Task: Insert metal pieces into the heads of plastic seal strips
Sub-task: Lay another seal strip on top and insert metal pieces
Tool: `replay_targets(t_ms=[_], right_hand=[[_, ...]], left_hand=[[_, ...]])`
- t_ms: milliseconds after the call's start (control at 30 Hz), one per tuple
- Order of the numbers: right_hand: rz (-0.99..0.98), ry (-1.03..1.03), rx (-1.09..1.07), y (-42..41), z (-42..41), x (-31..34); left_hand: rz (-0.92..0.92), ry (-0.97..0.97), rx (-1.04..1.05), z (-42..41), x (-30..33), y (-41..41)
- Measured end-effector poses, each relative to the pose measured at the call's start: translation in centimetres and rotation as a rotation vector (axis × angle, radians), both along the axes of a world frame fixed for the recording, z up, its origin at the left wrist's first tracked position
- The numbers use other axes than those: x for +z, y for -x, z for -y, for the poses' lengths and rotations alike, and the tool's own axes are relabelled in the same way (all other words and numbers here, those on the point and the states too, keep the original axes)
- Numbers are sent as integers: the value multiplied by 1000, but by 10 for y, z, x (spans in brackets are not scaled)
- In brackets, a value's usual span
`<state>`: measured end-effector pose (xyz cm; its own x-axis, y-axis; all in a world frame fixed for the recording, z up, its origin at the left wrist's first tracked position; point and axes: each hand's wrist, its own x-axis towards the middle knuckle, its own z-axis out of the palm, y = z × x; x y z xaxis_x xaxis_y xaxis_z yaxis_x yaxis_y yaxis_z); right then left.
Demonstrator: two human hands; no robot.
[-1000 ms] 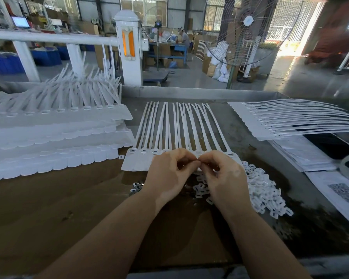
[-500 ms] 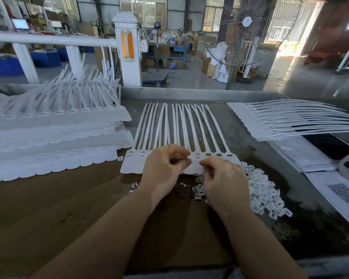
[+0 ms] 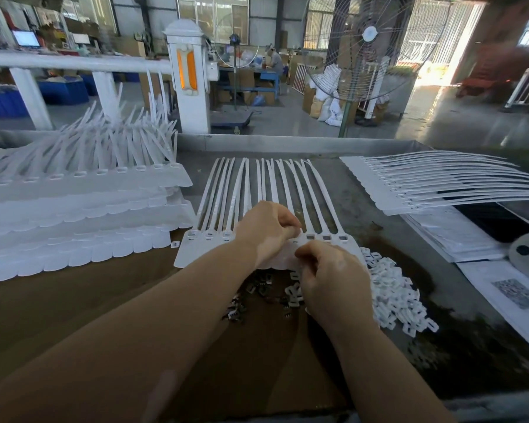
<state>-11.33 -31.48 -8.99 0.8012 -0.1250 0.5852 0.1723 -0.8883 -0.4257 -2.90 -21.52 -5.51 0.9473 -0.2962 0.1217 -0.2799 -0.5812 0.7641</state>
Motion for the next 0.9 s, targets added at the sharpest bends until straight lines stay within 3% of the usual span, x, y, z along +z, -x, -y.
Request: replay_targets(t_ms=[300, 533, 900], right_hand=[[14, -20, 6, -2, 0, 0], [45, -17, 12, -4, 0, 0], [49, -3, 5, -4, 1, -1]], left_hand=[[-88, -112, -15, 18, 3, -17], [-183, -32, 16, 21, 1, -23], [-163, -93, 13, 22, -5, -23]])
